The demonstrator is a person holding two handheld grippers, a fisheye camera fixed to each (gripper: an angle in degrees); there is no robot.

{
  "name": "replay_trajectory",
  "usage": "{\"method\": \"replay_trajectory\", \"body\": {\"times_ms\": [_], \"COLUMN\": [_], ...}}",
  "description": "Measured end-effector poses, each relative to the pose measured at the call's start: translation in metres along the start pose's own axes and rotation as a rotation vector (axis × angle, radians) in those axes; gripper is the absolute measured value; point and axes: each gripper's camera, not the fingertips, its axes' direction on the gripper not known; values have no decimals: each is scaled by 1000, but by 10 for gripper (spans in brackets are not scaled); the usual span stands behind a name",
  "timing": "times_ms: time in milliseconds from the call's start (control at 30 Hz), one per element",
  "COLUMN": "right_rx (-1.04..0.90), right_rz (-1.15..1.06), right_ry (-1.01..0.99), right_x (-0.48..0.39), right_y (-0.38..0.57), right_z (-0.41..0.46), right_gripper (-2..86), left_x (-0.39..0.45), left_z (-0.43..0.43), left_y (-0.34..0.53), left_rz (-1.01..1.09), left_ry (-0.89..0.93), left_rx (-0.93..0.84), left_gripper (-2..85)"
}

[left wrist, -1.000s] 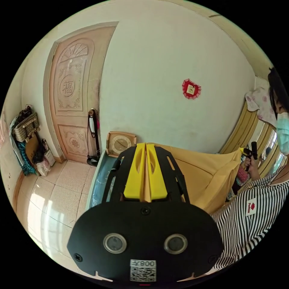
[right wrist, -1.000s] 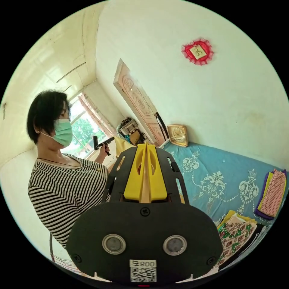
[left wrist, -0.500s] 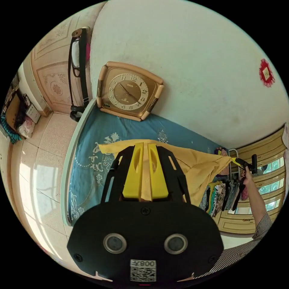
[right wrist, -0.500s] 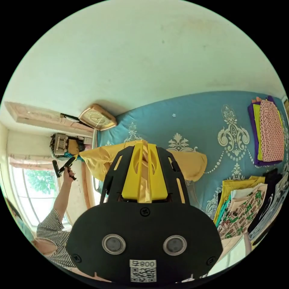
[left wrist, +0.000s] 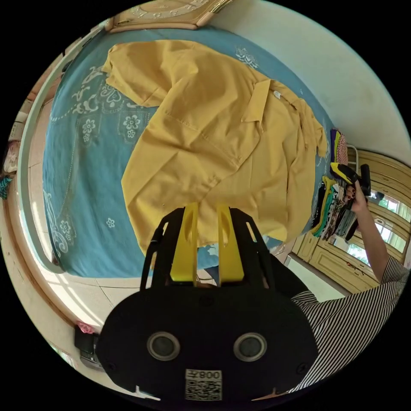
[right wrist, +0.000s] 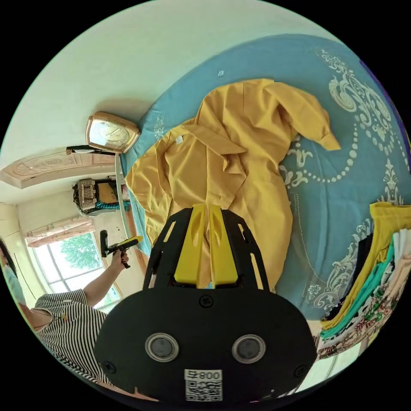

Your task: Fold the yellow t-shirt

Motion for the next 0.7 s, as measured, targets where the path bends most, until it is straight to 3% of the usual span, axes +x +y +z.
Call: {"method": "replay_trajectory", "body": {"times_ms": [333, 500, 700], "right_rx": [-255, -332, -434], "right_rz": [-321, -431, -308], "right_ry": [-128, -17, 107], "right_x": [-37, -30, 41], "right_y": [-63, -59, 17], "right_z": [120, 134, 129], "right_gripper": [45, 43, 40], "left_x": [-31, -37, -59], "left_z": [10, 8, 16], "left_y": [-74, -104, -114], "left_rz": [-119, -83, -261], "left_ry": [-92, -59, 120], "left_rx": [-63, -99, -117], "left_gripper": [91, 93, 96]}}
